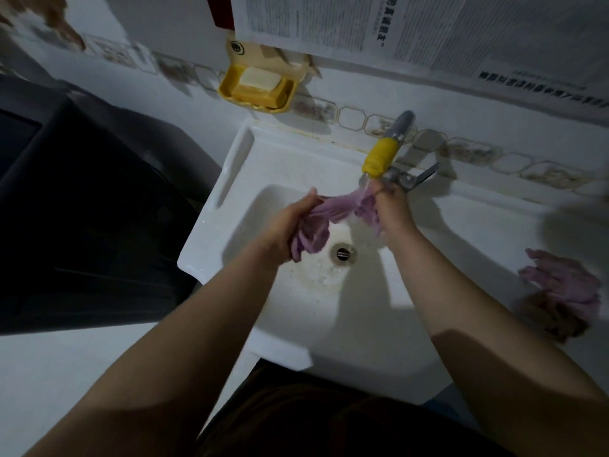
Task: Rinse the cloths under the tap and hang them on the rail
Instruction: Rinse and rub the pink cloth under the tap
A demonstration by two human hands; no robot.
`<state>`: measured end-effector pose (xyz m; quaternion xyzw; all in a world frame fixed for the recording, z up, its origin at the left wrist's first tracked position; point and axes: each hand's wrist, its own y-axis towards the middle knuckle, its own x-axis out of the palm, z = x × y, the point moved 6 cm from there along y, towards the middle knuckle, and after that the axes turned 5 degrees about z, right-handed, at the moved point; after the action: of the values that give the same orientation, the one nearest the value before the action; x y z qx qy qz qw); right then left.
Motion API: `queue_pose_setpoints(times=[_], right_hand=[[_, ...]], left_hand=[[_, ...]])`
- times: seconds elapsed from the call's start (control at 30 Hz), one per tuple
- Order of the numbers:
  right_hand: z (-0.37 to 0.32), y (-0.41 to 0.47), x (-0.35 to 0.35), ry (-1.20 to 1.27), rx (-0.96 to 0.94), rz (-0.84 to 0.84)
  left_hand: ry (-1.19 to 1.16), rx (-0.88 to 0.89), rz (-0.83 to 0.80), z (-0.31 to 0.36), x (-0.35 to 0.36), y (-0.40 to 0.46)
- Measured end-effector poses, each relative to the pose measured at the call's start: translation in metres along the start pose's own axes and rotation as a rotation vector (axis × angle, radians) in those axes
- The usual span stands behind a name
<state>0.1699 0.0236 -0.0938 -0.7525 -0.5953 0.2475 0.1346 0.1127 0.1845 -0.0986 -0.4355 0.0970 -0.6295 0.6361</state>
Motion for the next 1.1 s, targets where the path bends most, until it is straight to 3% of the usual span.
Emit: queue_pose_setpoints(times=[0.2, 0.27, 0.33, 0.47, 0.57, 0.67, 0.73, 0.8, 0.9, 0.93, 1.0, 1.1], right_hand=[[0.006, -0.028, -0.007, -0.516, -0.132, -0.41], [0.008, -0.034, -0.007, -0.634, -0.175, -0.508], [0.01, -0.033, -0.008, -0.656, -0.162, -0.544], [0.004, -0.02, -0.018, -0.558, -0.041, -0.479], [-0.002, -0.013, -0.015, -0.116, 0.136, -0.563], [-0.013, -0.009, -0.009, 0.214, 0.165, -0.562], [-0.024, -0.011, -0.007, 0.266, 0.054, -0.505], [-0.031, -0.014, -0.005, 0.232, -0.046, -0.463], [-0.036, -0.012, -0.007, -0.034, -0.191, -0.353], [-0.04, -0.009, -0.01, -0.134, -0.242, -0.282], [-0.043, -0.002, -0.018, -0.239, -0.327, -0.111], [-0.039, 0.003, -0.018, -0.047, -0.229, 0.023]], left_hand=[[-0.253, 0.162, -0.079, 0.054, -0.02, 0.005], [-0.209, 0.213, -0.09, 0.062, -0.021, 0.011], [-0.164, 0.261, 0.013, 0.068, -0.025, 0.014], [-0.04, 0.328, 0.253, 0.075, -0.038, 0.019], [0.071, 0.294, 0.387, 0.071, -0.044, 0.02], [0.168, 0.222, 0.249, 0.058, -0.032, 0.016], [0.362, 0.2, 0.161, 0.048, -0.026, 0.012], [0.729, 0.14, 0.093, 0.036, -0.019, 0.007], [1.111, 0.021, 0.089, 0.022, -0.021, 0.007], [1.084, 0.022, 0.083, 0.022, -0.02, 0.007], [0.724, 0.053, 0.019, 0.02, -0.015, 0.007], [0.181, 0.085, 0.07, 0.022, 0.0, 0.009]])
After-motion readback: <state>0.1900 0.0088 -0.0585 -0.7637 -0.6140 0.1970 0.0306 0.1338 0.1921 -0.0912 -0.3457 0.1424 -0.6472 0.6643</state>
